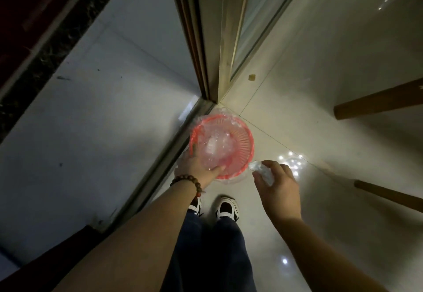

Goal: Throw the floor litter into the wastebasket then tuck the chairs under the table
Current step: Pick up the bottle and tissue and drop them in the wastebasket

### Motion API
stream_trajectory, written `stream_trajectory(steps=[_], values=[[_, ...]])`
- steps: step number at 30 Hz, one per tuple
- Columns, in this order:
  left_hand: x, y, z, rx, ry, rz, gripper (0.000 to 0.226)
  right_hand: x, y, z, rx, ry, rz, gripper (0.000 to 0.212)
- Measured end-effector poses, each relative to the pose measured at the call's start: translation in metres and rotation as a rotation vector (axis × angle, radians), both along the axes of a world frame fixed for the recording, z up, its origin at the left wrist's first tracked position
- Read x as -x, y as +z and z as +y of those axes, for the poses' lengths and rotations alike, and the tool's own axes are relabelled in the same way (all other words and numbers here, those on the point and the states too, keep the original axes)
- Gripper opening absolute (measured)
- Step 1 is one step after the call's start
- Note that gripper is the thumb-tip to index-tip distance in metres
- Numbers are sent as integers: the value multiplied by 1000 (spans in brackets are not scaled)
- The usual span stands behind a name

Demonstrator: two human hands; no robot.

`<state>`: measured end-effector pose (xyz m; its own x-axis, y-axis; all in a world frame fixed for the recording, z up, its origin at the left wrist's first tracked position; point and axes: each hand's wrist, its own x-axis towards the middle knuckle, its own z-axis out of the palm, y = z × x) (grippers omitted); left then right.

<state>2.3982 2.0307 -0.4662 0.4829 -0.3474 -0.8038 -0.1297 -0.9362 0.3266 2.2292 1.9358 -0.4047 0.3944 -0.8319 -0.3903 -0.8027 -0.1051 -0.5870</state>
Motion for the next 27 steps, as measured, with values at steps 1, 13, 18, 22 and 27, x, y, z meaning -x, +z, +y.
stream_trajectory(steps=[1, 13, 18, 22, 27], values=[[-5, 8, 0, -4, -37, -32, 110, -5, -3, 0, 2, 0, 2, 19], [-40, 28, 36, 33, -183, -205, 81, -92, -70, 7, -57, 55, 12, 41], [-45, 16, 40, 80, -178, -242, 81, -101, -104, 10, -150, 127, 96, 87], [-50, 17, 38, 114, -181, -272, 84, -90, -100, 12, -68, 136, 132, 92], [-56, 63, 27, 180, -239, -320, 81, -73, -39, 7, -33, 71, 123, 91]])
